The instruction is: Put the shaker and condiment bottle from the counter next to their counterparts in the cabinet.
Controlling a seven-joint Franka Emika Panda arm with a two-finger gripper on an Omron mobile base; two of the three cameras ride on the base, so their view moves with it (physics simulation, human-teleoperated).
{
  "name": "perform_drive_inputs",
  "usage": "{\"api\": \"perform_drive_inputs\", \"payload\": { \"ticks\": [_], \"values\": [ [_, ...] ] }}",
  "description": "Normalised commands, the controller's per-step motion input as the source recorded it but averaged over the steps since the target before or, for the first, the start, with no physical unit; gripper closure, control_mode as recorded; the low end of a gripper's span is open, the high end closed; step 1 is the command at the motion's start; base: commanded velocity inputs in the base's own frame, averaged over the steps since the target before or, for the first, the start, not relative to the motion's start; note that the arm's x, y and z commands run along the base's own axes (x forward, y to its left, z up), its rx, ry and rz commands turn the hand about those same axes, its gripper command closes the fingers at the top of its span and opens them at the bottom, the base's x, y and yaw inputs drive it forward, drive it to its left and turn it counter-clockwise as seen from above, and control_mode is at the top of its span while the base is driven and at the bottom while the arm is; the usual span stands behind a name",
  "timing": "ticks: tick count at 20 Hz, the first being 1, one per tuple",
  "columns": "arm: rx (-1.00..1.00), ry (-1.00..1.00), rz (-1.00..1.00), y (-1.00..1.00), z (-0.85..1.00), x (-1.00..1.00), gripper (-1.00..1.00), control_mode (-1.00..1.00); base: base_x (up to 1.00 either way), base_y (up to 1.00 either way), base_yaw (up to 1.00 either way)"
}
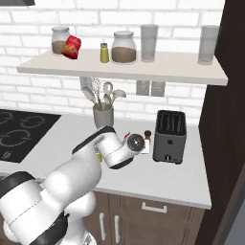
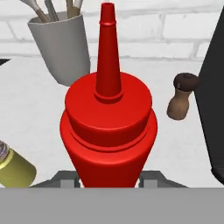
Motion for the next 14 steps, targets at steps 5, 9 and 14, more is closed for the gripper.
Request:
{"api": "perform_drive_inputs", "payload": {
  "ticks": [5, 9, 14],
  "values": [
    [-0.01, -0.07, 0.01, 0.0, 0.58, -0.06, 1.0, -1.0, 0.0, 0.0, 0.0],
    [0.0, 0.0, 0.0, 0.01, 0.67, 0.0, 1.0, -1.0, 0.0, 0.0, 0.0],
    [0.0, 0.0, 0.0, 0.0, 0.85, -0.01, 1.0, -1.0, 0.0, 0.0, 0.0]
  ]
}}
